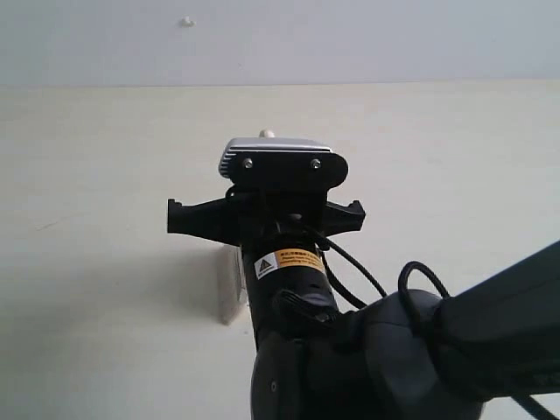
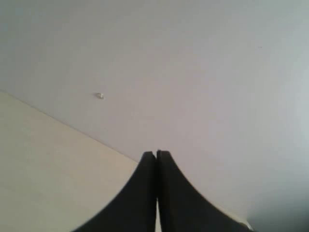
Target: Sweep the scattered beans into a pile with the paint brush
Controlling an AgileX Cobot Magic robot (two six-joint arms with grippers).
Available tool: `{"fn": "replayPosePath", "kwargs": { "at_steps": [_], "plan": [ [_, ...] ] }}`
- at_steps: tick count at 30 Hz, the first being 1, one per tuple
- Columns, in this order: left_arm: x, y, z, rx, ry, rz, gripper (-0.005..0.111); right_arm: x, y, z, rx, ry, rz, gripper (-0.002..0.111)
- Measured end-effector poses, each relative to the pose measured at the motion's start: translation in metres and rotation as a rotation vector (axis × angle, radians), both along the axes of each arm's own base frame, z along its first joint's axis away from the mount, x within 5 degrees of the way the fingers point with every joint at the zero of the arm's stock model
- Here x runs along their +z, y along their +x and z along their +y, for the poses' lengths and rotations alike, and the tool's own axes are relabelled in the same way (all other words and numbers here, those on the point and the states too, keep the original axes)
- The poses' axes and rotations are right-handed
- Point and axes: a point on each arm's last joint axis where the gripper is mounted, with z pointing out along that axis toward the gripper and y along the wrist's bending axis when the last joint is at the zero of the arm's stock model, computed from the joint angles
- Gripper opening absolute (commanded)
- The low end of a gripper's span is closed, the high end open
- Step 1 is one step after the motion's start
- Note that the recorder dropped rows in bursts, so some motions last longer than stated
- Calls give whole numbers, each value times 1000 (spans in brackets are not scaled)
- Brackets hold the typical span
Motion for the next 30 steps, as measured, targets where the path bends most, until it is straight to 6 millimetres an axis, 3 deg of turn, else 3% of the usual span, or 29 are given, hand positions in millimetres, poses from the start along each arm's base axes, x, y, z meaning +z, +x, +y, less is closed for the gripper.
{"fn": "replayPosePath", "kwargs": {
  "at_steps": [13,22,30],
  "plan": [
    [0,0,0,0,0,0,0,-1,0,-2,-20,-44,-1,0],
    [0,0,0,0,0,0,0,7,2,7,25,-34,-37,0],
    [0,0,0,0,0,0,0,34,1,4,26,34,-63,0]
  ]
}}
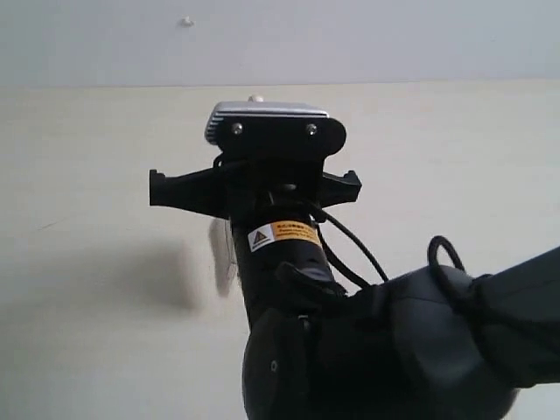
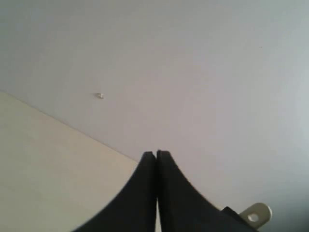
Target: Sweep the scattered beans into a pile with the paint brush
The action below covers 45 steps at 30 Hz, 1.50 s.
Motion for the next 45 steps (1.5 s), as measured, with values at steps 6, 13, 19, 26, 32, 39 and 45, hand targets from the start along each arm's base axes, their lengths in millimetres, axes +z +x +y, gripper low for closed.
{"fn": "replayPosePath", "kwargs": {
  "at_steps": [6,13,19,26,32,39,45],
  "plan": [
    [0,0,0,0,0,0,0,28,-2,-14,-68,-35,0,0],
    [0,0,0,0,0,0,0,49,-5,-33,-145,-248,35,0],
    [0,0,0,0,0,0,0,61,-7,-40,-151,-328,35,0],
    [0,0,0,0,0,0,0,78,-13,-54,-88,-311,-82,0],
    [0,0,0,0,0,0,0,77,1,-112,-136,-277,-172,0],
    [0,0,0,0,0,0,0,78,31,-138,-4,-211,-250,0],
    [0,0,0,0,0,0,0,62,81,-162,-6,-288,-132,0]
  ]
}}
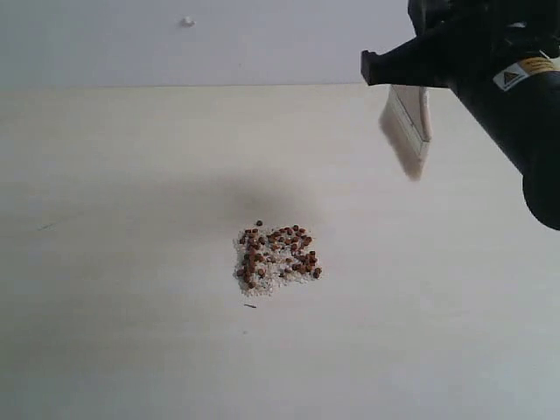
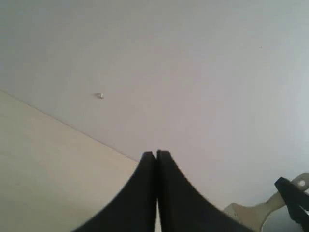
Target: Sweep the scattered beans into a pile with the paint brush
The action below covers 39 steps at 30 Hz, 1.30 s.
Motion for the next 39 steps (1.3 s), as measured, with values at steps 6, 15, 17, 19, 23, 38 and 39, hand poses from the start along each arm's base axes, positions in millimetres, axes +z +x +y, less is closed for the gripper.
{"fn": "replayPosePath", "kwargs": {
  "at_steps": [6,15,17,19,23,38,39],
  "plan": [
    [0,0,0,0,0,0,0,-19,34,-6,26,-129,62,0],
    [0,0,0,0,0,0,0,-11,69,35,372,-364,76,0],
    [0,0,0,0,0,0,0,-13,71,39,411,-377,80,0],
    [0,0,0,0,0,0,0,-17,72,40,455,-377,80,0],
    [0,0,0,0,0,0,0,-18,72,39,580,-281,39,0],
    [0,0,0,0,0,0,0,-39,84,-7,1093,-133,99,0],
    [0,0,0,0,0,0,0,-42,87,-6,1125,-143,133,0]
  ]
}}
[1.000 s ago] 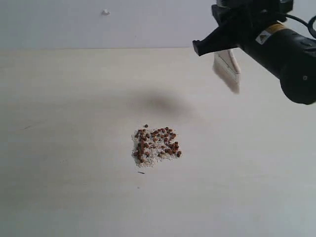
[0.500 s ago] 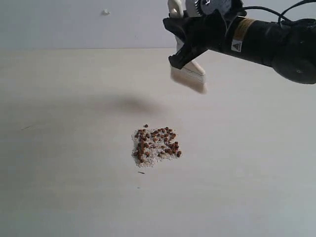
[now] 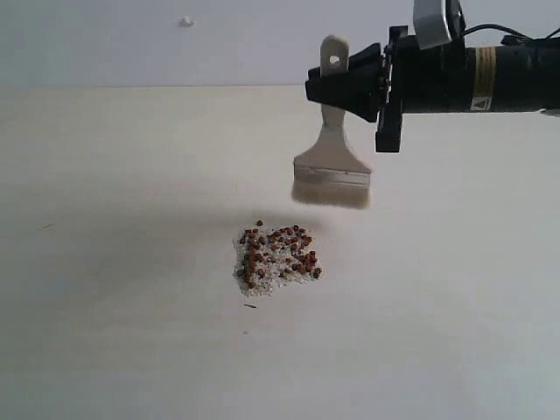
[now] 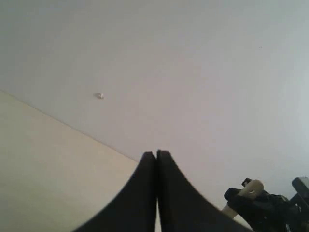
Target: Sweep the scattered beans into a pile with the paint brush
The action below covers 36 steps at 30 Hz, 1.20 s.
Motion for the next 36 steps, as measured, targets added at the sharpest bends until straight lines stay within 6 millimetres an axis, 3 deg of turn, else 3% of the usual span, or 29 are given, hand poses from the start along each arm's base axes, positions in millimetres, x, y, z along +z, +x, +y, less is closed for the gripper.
{"fn": "replayPosePath", "kwargs": {
  "at_steps": [7,15,25,36],
  "plan": [
    [0,0,0,0,0,0,0,-9,19,3,42,-37,76,0],
    [0,0,0,0,0,0,0,0,33,6,56,-36,15,0],
    [0,0,0,0,0,0,0,-10,48,56,173,-30,-27,0],
    [0,0,0,0,0,0,0,-29,53,60,178,-33,31,0]
  ]
}}
